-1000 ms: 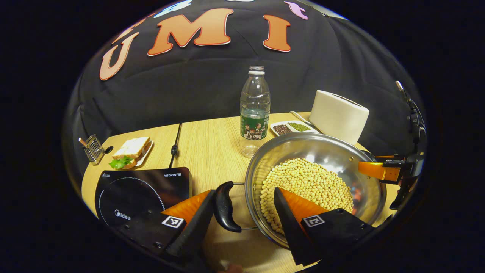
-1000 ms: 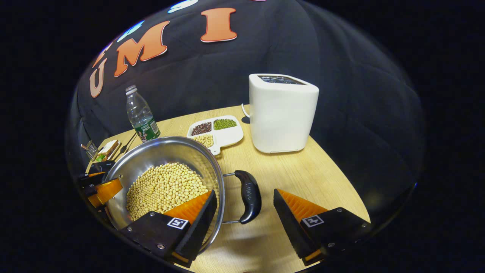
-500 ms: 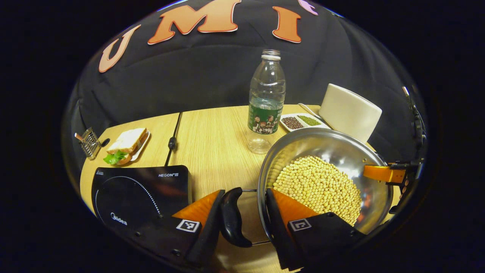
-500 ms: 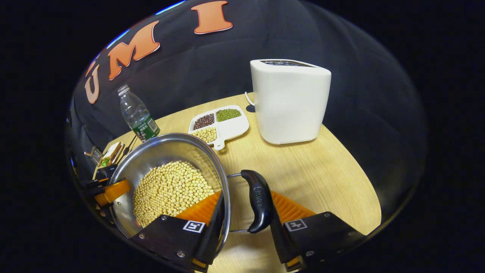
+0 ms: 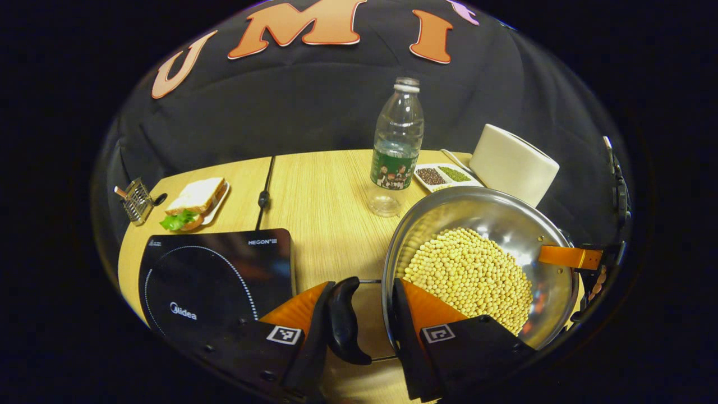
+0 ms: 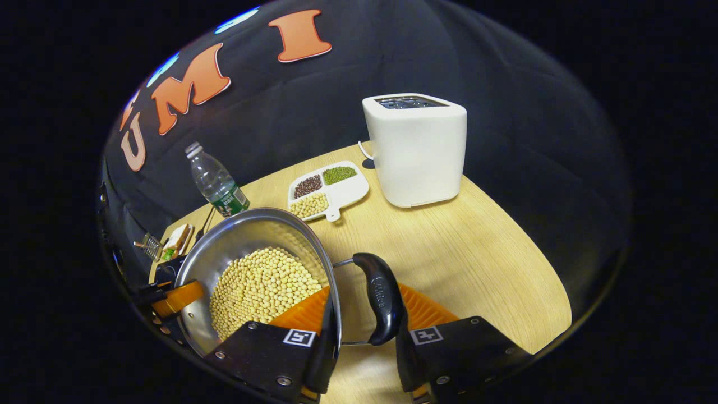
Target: First push the handle of the pot to place it horizontally, then grasp the pot with both hands and set it on the induction cooktop.
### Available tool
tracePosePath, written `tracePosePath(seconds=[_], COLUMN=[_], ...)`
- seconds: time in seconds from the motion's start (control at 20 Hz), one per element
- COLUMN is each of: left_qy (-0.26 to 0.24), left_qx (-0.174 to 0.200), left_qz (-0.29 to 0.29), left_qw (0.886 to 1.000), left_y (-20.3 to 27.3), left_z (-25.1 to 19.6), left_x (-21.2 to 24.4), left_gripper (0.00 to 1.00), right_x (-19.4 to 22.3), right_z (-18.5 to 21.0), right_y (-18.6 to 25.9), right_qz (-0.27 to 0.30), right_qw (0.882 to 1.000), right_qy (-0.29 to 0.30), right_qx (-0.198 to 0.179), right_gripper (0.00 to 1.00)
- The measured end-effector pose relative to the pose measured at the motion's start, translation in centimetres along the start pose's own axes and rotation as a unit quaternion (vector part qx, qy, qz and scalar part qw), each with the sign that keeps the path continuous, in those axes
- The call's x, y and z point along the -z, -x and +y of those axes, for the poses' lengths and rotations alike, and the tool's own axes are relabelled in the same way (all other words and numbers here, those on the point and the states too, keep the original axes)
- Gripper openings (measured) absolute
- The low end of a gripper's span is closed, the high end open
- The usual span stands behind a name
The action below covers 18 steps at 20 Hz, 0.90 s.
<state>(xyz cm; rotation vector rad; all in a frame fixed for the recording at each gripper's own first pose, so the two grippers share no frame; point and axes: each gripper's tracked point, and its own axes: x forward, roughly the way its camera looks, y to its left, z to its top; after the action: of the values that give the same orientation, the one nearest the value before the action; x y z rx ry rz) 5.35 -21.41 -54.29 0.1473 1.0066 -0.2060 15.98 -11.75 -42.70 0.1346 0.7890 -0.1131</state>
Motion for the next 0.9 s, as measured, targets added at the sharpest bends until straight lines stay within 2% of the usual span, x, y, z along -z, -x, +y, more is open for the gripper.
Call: tracePosePath(seconds=[0.2,0.3,0.35,0.45,0.5,0.6,0.65,0.7,0.75,0.9], left_qy=[-0.001,0.003,0.004,0.007,0.009,0.015,0.016,0.018,0.020,0.028], left_qx=[-0.001,-0.003,-0.004,-0.010,-0.012,-0.018,-0.021,-0.025,-0.028,-0.036], left_qz=[-0.021,-0.029,-0.033,-0.042,-0.044,-0.048,-0.050,-0.051,-0.053,-0.055], left_qw=[1.000,1.000,0.999,0.999,0.999,0.999,0.998,0.998,0.998,0.997], left_y=[3.7,5.5,6.3,8.1,9.0,10.6,11.3,11.9,12.4,14.2], left_z=[1.5,2.6,3.1,4.4,5.1,6.6,7.5,8.2,9.1,11.1], left_x=[-1.8,-2.4,-2.6,-3.0,-3.2,-3.2,-3.2,-3.2,-3.1,-3.1], left_gripper=[0.60,0.60,0.64,0.64,0.60,0.64,0.64,0.62,0.60,0.67], right_x=[-1.1,-1.5,-1.7,-2.0,-2.0,-2.0,-2.0,-2.0,-1.9,-1.6], right_z=[2.1,3.5,4.3,5.9,6.6,8.4,9.2,10.1,10.9,13.4], right_y=[3.5,4.9,5.5,6.7,7.2,8.0,8.6,9.0,9.2,9.9], right_qz=[-0.020,-0.029,-0.034,-0.040,-0.042,-0.045,-0.047,-0.049,-0.049,-0.050], right_qw=[1.000,0.999,0.999,0.999,0.999,0.998,0.998,0.997,0.997,0.996], right_qy=[0.000,0.004,0.006,0.013,0.017,0.023,0.026,0.029,0.031,0.039], right_qx=[-0.011,-0.016,-0.019,-0.026,-0.029,-0.037,-0.040,-0.044,-0.047,-0.056], right_gripper=[0.47,0.47,0.47,0.47,0.47,0.47,0.42,0.42,0.47,0.47])
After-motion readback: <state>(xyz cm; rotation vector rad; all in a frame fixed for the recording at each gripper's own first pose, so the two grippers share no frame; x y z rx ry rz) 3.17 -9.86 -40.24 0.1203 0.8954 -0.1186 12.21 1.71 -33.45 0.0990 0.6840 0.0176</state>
